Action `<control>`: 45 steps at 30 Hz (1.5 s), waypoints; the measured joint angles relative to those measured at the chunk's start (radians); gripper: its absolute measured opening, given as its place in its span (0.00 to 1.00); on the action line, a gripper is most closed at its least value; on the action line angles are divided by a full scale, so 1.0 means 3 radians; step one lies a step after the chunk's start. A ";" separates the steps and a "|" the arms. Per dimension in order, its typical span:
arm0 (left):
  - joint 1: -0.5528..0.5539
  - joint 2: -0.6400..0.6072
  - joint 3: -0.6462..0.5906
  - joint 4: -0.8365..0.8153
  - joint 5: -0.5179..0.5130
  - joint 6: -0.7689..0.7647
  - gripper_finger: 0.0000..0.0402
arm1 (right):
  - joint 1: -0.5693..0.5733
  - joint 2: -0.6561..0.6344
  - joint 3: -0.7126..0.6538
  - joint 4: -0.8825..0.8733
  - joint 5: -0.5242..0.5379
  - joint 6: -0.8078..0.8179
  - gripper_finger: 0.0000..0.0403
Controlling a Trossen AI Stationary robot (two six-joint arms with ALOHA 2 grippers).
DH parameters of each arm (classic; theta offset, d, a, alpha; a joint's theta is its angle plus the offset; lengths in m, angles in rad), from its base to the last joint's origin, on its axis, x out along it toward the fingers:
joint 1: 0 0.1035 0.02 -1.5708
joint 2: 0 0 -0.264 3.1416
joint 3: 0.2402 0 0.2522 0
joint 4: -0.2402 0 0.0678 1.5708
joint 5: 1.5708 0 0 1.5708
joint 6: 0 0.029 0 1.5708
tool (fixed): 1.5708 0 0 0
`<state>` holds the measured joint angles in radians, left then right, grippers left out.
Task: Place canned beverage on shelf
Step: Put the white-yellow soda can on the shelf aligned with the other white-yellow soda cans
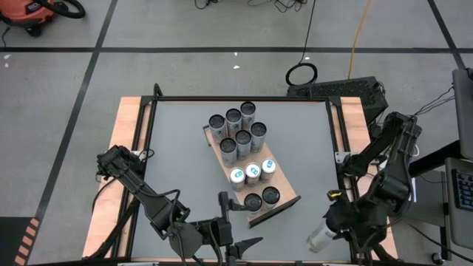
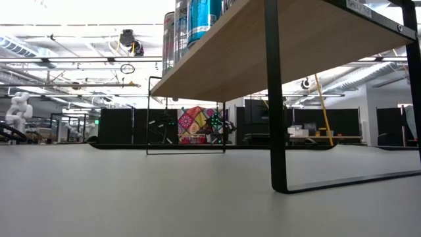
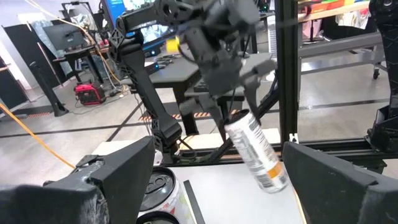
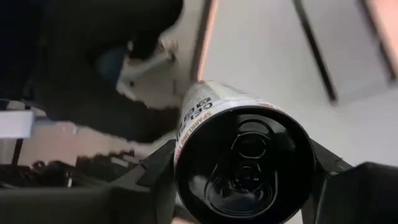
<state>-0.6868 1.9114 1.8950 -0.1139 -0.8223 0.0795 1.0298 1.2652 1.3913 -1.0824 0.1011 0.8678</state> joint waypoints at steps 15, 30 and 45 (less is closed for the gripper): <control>0.0001 0.0000 0.0000 -0.0003 0.0000 -0.0156 0.89 | 0.0006 -0.0001 0.0489 0.0856 0.0761 -0.1835 0.46; -0.0017 0.0000 0.0000 0.0027 0.0220 -0.0161 0.89 | 0.0005 -0.0001 0.0663 0.1577 0.1771 -0.4004 0.46; -0.0006 0.0000 0.0000 0.0104 0.0341 0.0020 0.89 | -0.0117 0.0266 0.0663 0.2193 0.2043 -0.5167 0.46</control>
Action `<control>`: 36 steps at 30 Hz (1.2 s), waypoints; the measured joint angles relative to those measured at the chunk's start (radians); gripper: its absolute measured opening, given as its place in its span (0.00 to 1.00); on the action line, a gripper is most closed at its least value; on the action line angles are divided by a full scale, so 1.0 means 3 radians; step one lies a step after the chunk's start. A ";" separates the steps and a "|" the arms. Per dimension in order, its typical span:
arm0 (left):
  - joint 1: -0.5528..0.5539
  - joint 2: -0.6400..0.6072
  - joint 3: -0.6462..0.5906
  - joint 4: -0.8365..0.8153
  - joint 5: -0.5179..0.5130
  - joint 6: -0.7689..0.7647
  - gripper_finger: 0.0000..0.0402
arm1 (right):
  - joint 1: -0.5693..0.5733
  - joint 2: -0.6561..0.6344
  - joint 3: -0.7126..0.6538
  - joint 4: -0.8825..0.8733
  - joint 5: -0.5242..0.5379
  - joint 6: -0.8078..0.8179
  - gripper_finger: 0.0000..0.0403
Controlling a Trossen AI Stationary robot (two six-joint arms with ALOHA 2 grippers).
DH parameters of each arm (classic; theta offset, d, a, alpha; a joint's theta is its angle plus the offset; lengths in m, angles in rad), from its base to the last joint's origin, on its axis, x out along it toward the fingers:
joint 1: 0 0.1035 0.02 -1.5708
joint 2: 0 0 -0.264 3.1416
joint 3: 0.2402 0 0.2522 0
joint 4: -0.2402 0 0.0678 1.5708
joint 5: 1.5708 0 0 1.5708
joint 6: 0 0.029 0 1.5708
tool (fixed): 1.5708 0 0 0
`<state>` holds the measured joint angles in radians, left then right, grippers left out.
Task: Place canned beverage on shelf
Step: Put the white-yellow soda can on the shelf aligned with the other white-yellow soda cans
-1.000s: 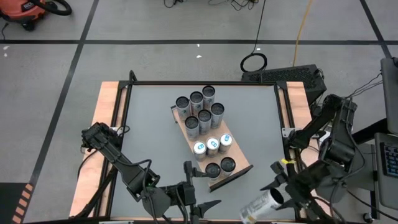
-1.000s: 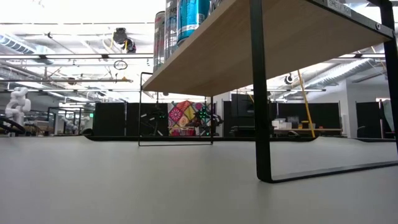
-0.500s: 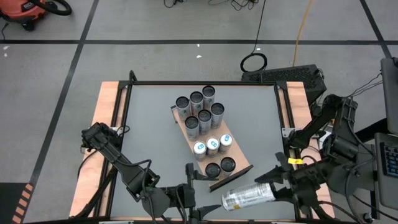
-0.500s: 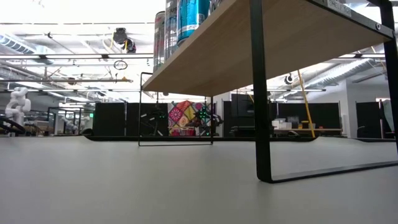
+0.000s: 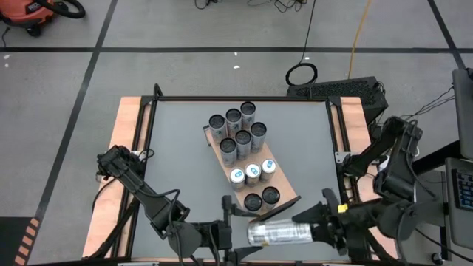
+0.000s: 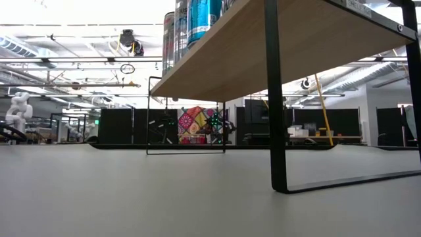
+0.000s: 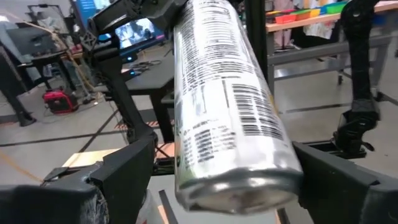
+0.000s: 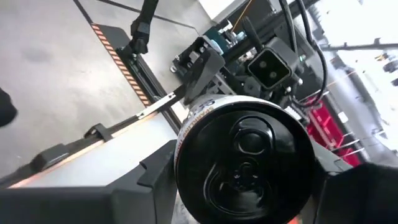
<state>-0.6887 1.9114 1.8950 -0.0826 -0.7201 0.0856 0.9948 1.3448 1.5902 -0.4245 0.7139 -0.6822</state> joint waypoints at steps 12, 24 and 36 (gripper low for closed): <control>0.0001 0.0000 0.0000 -0.0020 0.0018 -0.0086 0.89 | -0.0018 0.0311 0.0000 0.0407 0.0436 -0.0698 0.46; -0.0039 0.0000 0.0000 -0.0058 -0.0011 -0.0124 0.89 | -0.0017 0.0338 0.0000 0.0405 0.0440 -0.0739 0.47; -0.0043 0.0000 0.0000 -0.0141 -0.0102 -0.0253 0.81 | -0.0014 0.0338 0.0000 0.0429 0.0580 -0.0750 0.48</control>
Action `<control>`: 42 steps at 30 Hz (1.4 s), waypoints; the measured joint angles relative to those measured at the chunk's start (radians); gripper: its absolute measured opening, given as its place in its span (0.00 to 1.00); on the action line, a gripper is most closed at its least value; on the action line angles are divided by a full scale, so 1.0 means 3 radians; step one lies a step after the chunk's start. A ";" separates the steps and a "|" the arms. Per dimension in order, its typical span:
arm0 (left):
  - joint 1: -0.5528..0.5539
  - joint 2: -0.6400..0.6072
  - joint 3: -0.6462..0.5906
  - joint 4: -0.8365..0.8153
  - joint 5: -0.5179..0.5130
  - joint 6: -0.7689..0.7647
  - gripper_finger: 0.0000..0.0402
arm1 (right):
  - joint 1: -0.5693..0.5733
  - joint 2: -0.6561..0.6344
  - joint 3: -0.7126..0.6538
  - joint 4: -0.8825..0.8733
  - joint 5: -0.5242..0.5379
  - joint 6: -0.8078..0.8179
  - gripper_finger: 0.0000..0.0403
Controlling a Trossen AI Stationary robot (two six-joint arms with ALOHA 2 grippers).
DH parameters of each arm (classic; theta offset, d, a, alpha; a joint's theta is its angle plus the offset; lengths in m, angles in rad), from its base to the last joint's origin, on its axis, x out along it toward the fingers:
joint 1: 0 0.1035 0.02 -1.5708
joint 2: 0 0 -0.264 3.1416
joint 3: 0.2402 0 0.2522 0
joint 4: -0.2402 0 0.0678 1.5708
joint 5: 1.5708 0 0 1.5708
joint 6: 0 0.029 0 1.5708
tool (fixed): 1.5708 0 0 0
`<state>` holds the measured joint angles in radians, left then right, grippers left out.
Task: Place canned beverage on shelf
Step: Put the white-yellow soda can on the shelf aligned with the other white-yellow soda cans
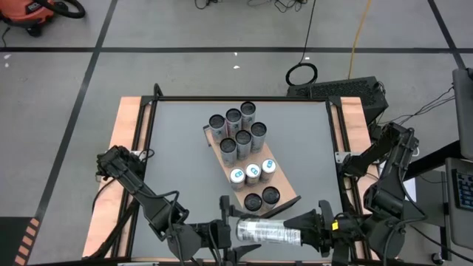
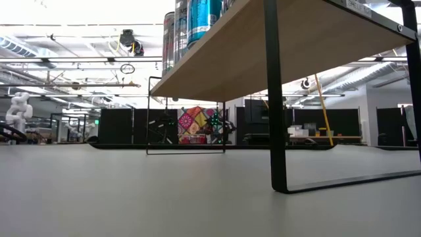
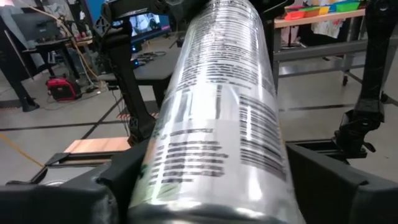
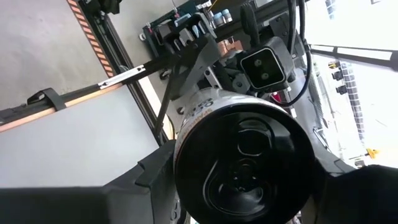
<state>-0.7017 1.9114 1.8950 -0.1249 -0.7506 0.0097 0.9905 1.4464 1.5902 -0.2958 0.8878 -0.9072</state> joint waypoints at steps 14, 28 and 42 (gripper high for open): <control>0.0000 0.0000 0.0000 0.0014 -0.0030 -0.0005 0.65 | 0.0000 0.0000 0.0000 -0.0032 0.0009 0.0356 0.53; 0.0000 0.0001 0.0000 0.0010 -0.0069 0.0421 0.67 | 0.0203 -0.0003 0.0000 -0.0117 0.0401 0.1915 0.77; -0.0011 0.0003 0.0000 0.0117 -0.0194 0.1047 0.61 | 0.0372 -0.0006 -0.0282 -0.0721 0.0902 0.3506 0.76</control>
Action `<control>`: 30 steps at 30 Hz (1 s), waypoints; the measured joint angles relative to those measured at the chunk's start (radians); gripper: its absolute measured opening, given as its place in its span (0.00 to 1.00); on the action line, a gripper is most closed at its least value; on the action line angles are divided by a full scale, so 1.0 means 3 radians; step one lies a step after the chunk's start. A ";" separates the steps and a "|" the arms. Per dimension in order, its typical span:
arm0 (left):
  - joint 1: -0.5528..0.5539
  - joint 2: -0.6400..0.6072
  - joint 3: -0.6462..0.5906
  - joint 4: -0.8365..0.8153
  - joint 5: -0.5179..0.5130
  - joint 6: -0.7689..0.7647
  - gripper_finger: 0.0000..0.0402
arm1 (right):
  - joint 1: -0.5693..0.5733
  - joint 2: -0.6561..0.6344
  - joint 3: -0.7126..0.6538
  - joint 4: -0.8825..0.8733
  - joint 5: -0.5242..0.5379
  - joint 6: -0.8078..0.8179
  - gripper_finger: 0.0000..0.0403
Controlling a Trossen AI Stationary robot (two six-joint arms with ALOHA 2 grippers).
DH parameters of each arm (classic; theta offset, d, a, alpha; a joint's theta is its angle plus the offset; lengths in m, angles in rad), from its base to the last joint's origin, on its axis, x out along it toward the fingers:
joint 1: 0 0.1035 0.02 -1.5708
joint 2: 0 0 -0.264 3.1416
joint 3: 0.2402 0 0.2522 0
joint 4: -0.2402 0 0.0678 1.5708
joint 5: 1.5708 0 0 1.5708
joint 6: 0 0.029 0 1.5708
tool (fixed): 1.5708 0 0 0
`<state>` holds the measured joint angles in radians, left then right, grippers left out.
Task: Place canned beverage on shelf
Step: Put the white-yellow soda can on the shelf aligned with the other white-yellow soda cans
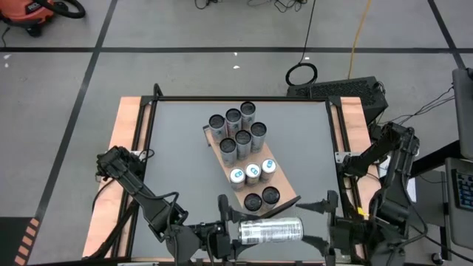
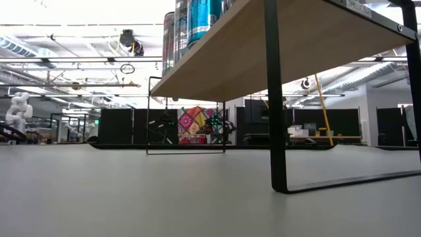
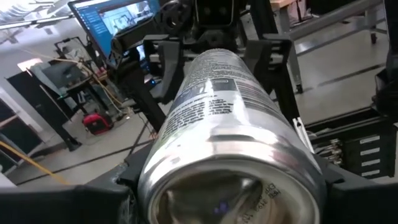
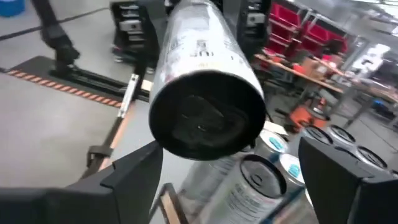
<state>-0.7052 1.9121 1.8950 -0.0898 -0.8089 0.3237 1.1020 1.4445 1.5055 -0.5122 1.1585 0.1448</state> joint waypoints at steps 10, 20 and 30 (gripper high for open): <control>-0.0045 0.0000 0.0000 0.0220 -0.0008 0.0668 0.62 | 0.0112 0.0000 -0.0326 0.0128 0.0162 0.0744 0.75; -0.0057 0.0000 0.0000 0.0664 -0.0006 0.2064 0.62 | -0.0053 0.0004 -0.0922 0.2577 -0.0196 -0.0302 0.75; -0.0100 0.0000 0.0000 0.0828 0.0255 0.3002 0.62 | -0.0382 0.0008 -0.1381 0.4571 -0.1498 -0.1329 0.75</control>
<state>-0.7353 1.9121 1.8950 0.1586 -0.7325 1.2243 0.9875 1.4467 1.0914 0.8592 0.7091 -0.2540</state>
